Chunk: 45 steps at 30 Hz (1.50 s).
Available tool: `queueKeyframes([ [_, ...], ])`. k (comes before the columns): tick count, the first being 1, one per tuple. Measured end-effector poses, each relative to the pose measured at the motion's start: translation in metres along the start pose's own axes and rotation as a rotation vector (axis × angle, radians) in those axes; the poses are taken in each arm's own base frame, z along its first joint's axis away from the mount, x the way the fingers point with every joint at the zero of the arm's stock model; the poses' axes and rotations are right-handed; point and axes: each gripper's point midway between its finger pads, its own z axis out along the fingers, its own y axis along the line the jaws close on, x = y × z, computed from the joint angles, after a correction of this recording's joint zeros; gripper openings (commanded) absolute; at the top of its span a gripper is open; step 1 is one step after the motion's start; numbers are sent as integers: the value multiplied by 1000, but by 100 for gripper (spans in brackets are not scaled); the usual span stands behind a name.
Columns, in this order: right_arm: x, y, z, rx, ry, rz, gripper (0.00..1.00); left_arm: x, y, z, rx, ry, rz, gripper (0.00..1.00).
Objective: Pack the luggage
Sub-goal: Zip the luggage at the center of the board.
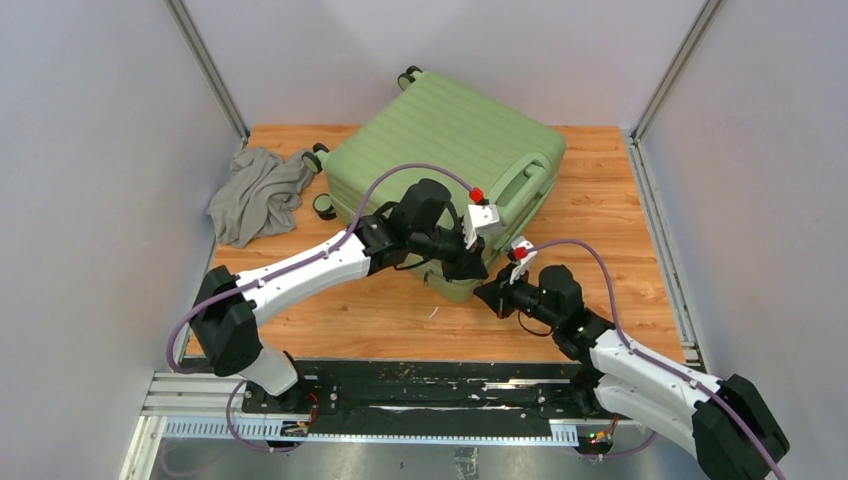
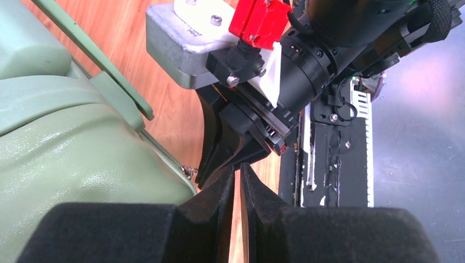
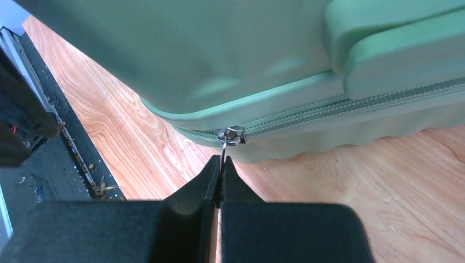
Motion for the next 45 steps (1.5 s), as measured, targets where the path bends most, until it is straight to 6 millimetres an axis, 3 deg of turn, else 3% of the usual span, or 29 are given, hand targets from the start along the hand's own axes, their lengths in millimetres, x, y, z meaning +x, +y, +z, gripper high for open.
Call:
queueKeyframes([
  [1,-1,0,-1,3,-2,-1,9,0,0,0,-1,3,0,16],
  [3,-1,0,-4,11,-2,1,34,0,0,0,2,11,0,17],
  [6,-4,11,-11,-24,-1,8,50,0,0,-2,6,26,-4,25],
  [9,-22,6,-23,21,-46,42,62,0,0,-11,5,31,-5,45],
  [14,-57,-29,-54,233,-144,137,62,1,0,-59,-65,48,-10,65],
  [19,-78,-46,-70,389,-137,192,60,26,34,-118,-283,154,12,69],
  [28,-119,-75,-54,560,-77,310,59,63,10,-150,-268,236,185,63],
  [31,-105,-73,-48,533,-27,337,60,75,13,-144,-258,249,224,58],
  [36,-89,-64,-49,462,-71,366,59,104,18,-116,-212,329,411,56],
  [39,-60,-61,-54,446,-24,385,58,118,11,-96,-167,362,624,56],
  [42,-31,-61,-54,449,43,419,60,114,10,-79,-164,351,828,56],
  [45,-15,-63,-54,464,73,456,65,89,12,-66,-206,288,1009,56],
])
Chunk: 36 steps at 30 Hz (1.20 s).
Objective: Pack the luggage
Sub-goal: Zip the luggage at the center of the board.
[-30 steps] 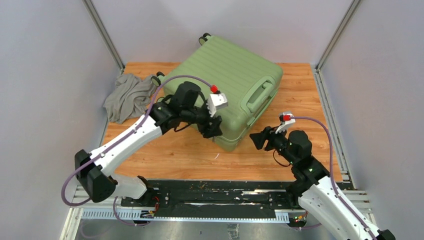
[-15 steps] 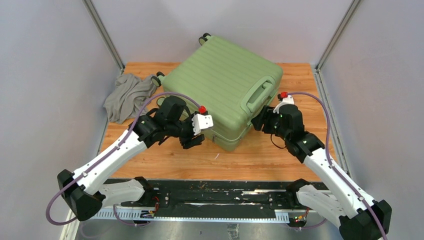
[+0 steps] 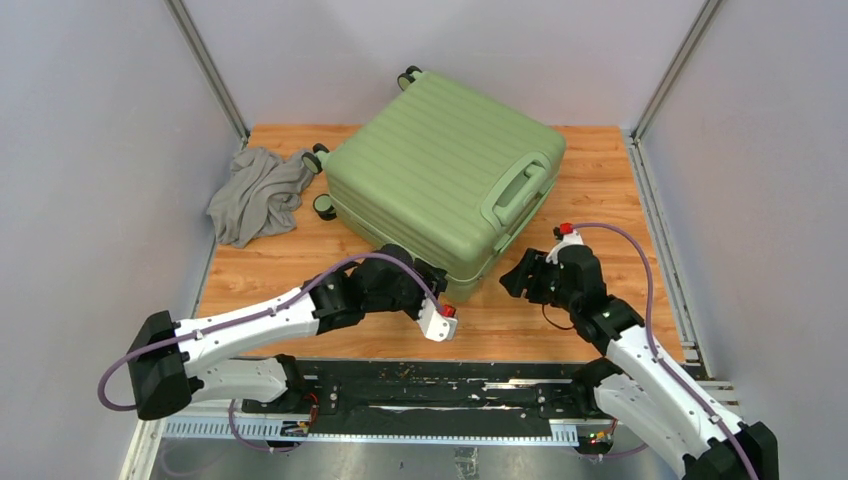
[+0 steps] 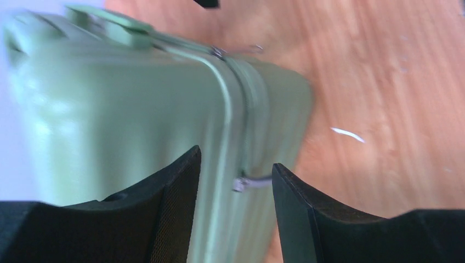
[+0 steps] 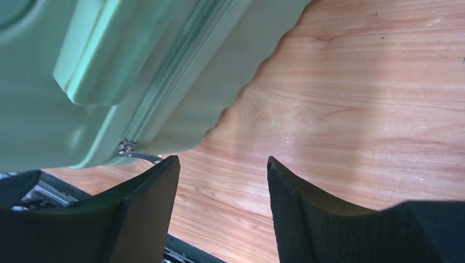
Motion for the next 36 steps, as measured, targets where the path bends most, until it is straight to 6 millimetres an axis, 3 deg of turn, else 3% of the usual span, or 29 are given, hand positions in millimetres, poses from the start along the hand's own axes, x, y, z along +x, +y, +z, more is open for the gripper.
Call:
queueKeyframes([
  [3,-10,0,1,-8,-31,59,67,-14,19,7,-100,-37,160,56],
  [8,-54,4,1,-83,-175,243,67,-20,19,13,-139,-43,345,56],
  [11,-71,4,4,-141,-233,346,66,-22,20,14,-156,-45,418,56],
  [16,-68,1,21,-199,-199,488,63,-20,6,20,-142,-49,528,56],
  [23,-73,18,33,-331,-156,576,61,-13,-8,25,-116,-40,614,55],
  [27,-88,32,26,-409,-192,579,64,-15,-3,24,-138,-39,634,51],
  [32,-111,51,1,-512,-291,529,64,-15,-1,24,-146,-34,646,51],
  [36,-112,50,6,-518,-293,531,62,-16,-1,24,-147,-35,647,51],
])
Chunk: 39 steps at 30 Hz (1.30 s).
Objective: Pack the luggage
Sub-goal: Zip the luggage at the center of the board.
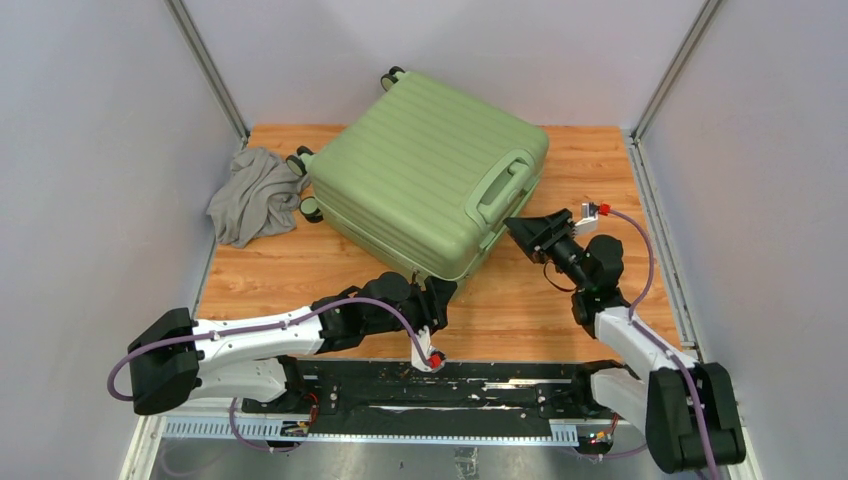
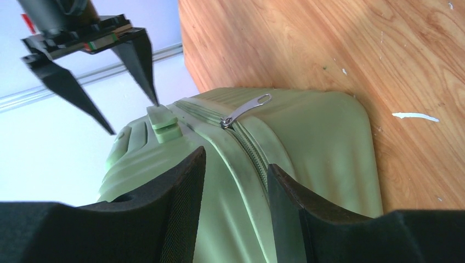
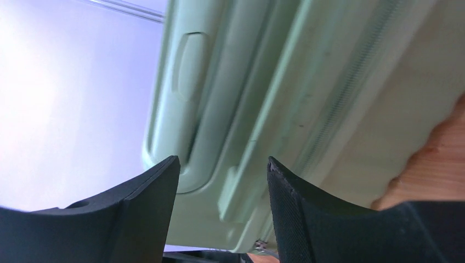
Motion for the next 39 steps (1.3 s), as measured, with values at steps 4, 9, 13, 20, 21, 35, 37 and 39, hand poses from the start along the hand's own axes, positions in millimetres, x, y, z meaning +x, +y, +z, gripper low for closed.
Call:
queueKeyframes([
  [4,8,-23,7,62,42,47,62,1,1,0,-4,5,-2,51],
  [9,12,-28,4,90,59,58,64,3,16,-3,-38,10,-21,51],
  [13,9,-22,6,65,50,50,61,3,31,-10,-83,13,-22,52],
  [20,4,-24,27,2,67,151,51,4,50,-25,-147,19,-21,54],
  [21,5,-23,28,-5,71,165,50,5,54,-28,-160,23,-21,55],
  [35,5,-1,18,30,96,168,52,25,124,-35,-296,86,-183,64],
  [37,4,4,18,12,92,171,51,28,126,-29,-293,93,-213,67],
  [39,-7,30,19,-83,64,142,50,30,128,-19,-286,100,-244,69],
])
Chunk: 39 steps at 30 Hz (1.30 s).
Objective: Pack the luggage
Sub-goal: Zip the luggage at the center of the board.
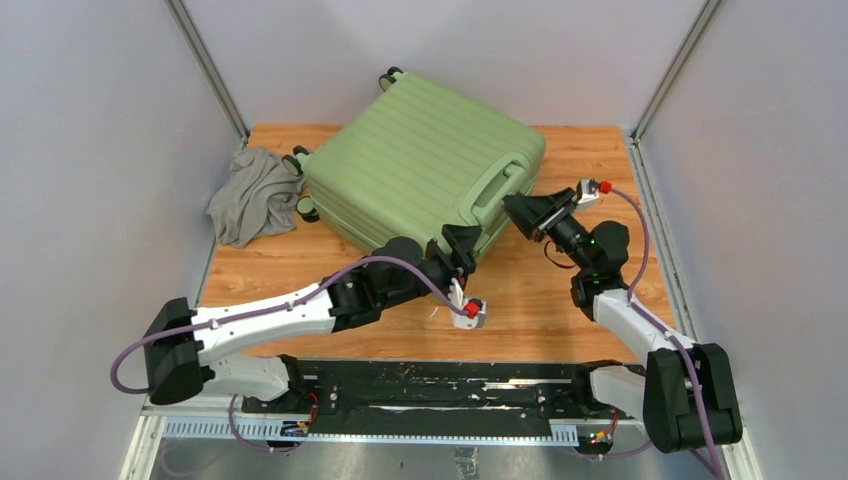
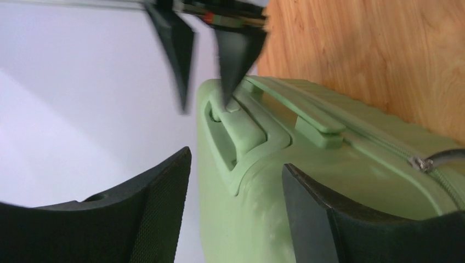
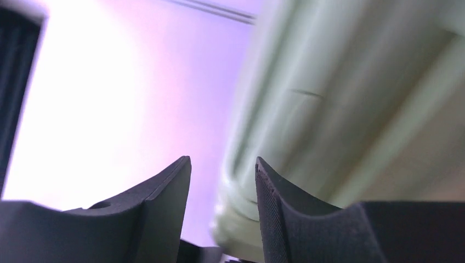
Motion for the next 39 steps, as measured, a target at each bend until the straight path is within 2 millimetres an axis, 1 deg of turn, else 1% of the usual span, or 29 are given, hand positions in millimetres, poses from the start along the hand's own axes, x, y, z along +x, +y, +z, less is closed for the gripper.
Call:
queueKeyframes([
  [1,-3,16,2,-53,-5,-23,50,0,0,5,4,6,-15,71],
  [2,-6,39,3,-126,-13,-51,50,0,0,11,7,13,-40,72],
  [3,-9,56,3,-181,-21,-75,50,1,1,16,9,23,-64,73],
  [5,-12,80,0,-261,-31,-111,49,5,5,29,4,52,-121,76],
  [7,-12,91,-2,-298,-35,-129,49,8,7,38,-1,77,-171,78],
  [8,-12,93,-3,-305,-35,-133,50,9,7,41,-2,87,-195,80],
  [10,-11,92,-5,-300,-39,-131,52,10,3,45,6,96,-228,90],
  [11,-11,88,-7,-285,-48,-128,53,10,-2,46,18,99,-246,96],
  [14,-10,63,-18,-182,-81,-137,55,5,-18,47,87,77,-276,98],
  [17,-19,37,-31,-39,-141,-180,56,-2,-31,56,174,60,-309,92],
  [19,-23,22,-44,49,-183,-220,57,-5,-33,70,223,65,-343,87],
  [21,-23,8,-53,125,-196,-248,58,-6,-32,84,253,77,-376,84],
  [24,-17,-22,-64,238,-184,-272,58,-5,-32,104,307,107,-429,78],
  [27,-9,-57,-76,362,-155,-269,59,-5,-35,116,366,139,-473,76],
  [29,-5,-74,-84,433,-139,-270,59,-4,-37,124,397,162,-503,74],
  [30,-3,-80,-88,463,-131,-277,59,-4,-38,128,414,180,-520,74],
  [33,1,-90,-99,516,-116,-301,59,1,-45,139,449,245,-561,70],
  [34,1,-93,-101,529,-114,-308,60,4,-49,142,455,276,-574,67],
  [36,4,-97,-107,552,-104,-320,60,14,-60,146,466,353,-593,65],
  [39,7,-101,-113,574,-90,-340,60,30,-73,146,463,476,-616,64],
])
